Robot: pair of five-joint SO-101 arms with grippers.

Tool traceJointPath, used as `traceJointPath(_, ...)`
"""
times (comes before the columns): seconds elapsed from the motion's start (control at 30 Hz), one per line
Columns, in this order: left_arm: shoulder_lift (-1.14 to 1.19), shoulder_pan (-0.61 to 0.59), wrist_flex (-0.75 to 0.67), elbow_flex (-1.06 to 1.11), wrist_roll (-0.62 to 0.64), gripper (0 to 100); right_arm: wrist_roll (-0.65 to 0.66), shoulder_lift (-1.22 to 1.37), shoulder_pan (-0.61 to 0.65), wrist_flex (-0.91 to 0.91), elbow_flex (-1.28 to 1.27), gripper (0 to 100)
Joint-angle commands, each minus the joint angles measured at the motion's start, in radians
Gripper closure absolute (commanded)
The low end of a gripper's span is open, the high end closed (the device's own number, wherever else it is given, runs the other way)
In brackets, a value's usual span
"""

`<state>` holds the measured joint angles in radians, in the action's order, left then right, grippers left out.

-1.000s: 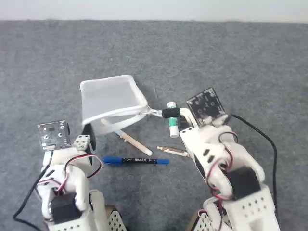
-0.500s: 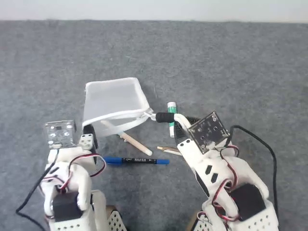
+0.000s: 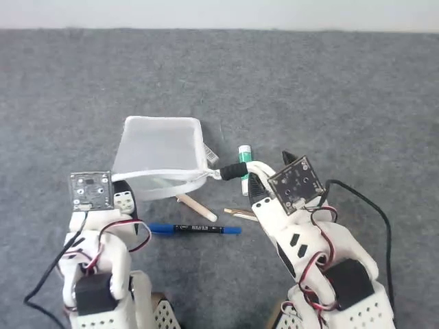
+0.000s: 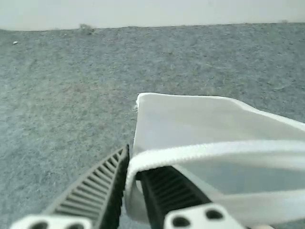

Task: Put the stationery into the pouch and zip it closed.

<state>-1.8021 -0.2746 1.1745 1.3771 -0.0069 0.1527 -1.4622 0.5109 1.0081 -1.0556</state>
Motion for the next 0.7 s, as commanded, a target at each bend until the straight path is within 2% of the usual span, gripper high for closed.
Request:
traceJointPath(0.0,-0.018,-0.055,-0.032,-0.015,-0.008,99,-0.017,-0.015,0.002,-0.022,0.008,75.8)
traceJointPath(0.17,-0.018,-0.057,-0.028,-0.027,-0.008,99,-0.017,-0.015,0.010,0.018,0.014,75.2)
traceJointPath(0.37,-0.018,-0.058,-0.029,-0.027,-0.008,99,-0.018,-0.013,0.044,0.074,0.035,60.9)
traceJointPath(0.53,-0.018,-0.060,-0.031,-0.028,0.015,99,-0.020,0.031,0.039,0.074,0.064,63.8)
traceJointPath(0.67,-0.018,-0.060,-0.031,-0.028,0.014,99,-0.035,0.197,0.008,0.133,0.172,67.1)
